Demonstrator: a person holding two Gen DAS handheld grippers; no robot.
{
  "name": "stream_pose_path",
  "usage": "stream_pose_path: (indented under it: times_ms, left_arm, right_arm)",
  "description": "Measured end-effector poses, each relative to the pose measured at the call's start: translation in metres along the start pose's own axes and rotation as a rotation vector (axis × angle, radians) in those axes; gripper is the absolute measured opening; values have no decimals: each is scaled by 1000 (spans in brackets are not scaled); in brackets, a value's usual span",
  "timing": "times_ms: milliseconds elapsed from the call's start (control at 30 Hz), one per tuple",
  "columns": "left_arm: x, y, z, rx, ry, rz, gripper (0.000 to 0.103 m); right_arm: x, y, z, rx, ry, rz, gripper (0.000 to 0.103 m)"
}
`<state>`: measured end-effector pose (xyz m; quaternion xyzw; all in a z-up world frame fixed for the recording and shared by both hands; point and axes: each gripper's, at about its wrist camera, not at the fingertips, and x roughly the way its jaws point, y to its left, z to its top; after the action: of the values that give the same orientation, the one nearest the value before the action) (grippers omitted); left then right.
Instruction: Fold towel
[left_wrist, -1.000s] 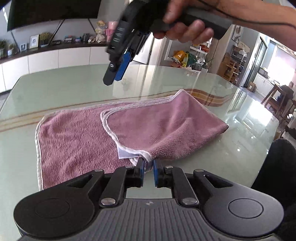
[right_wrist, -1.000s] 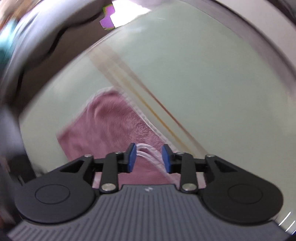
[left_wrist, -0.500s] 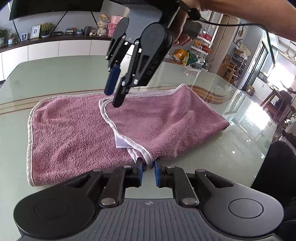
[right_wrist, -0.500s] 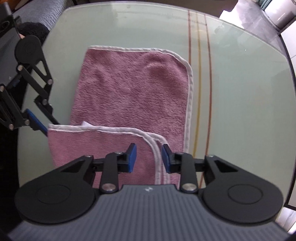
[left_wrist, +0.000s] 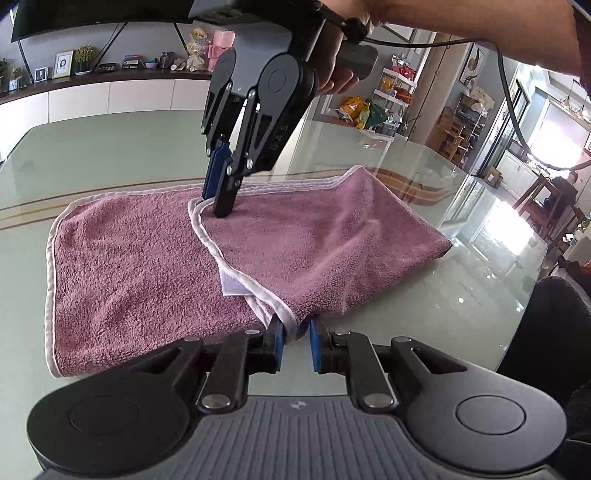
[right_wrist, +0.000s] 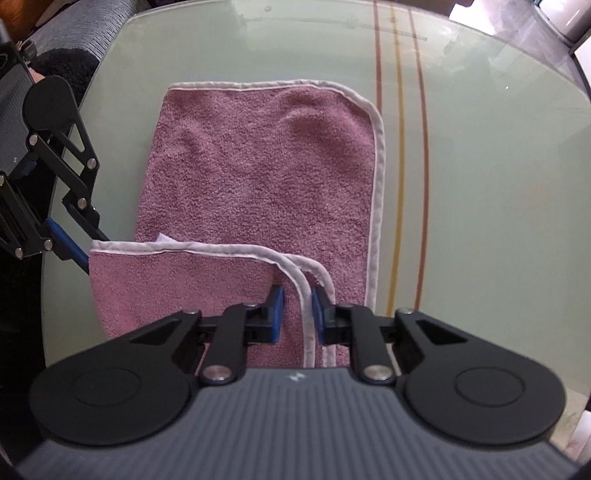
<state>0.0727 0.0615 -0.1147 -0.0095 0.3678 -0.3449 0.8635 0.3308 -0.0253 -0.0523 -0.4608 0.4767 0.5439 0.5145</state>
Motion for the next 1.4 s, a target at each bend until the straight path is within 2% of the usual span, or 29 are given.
stream_pose_path:
  times_ms: [167, 367, 600, 700, 800, 867, 1100, 1200, 1267, 1300, 1400]
  left_arm:
    - [1, -1, 0, 3, 1, 1, 16]
    - [-2, -3, 0, 4, -11, -5, 16]
    - [0, 0, 0, -7, 2, 5, 17]
    - [1, 0, -1, -10, 15, -4, 21]
    - [2, -1, -1, -6, 29, 0, 21]
    - [1, -1, -2, -9, 23, -1, 21]
    - [-1, 4, -2, -40, 1, -11, 24]
    - [3, 2, -1, -30, 15, -2, 24]
    - [4, 2, -1, -29, 20, -8, 17]
    - [4, 3, -1, -30, 18, -13, 11]
    - [3, 5, -1, -36, 14, -23, 9]
  right_arm:
    - [-2, -3, 4, -1, 9, -1, 8]
    - [-15, -11, 8, -1, 4, -32, 8]
    - [5, -16, 14, 1, 35, -57, 8]
    - [9, -20, 16, 11, 40, -51, 8]
    - [7, -24, 19, 10, 45, -50, 10]
    - [6, -28, 22, 17, 42, -48, 26]
    - [14, -41, 28, 42, 43, 2, 27]
    - [16, -47, 32, 46, 52, 16, 25]
    - [16, -47, 34, 28, 55, 21, 16]
    - [16, -46, 36, 15, 56, 21, 15]
    - [14, -45, 39, -22, 50, 5, 10]
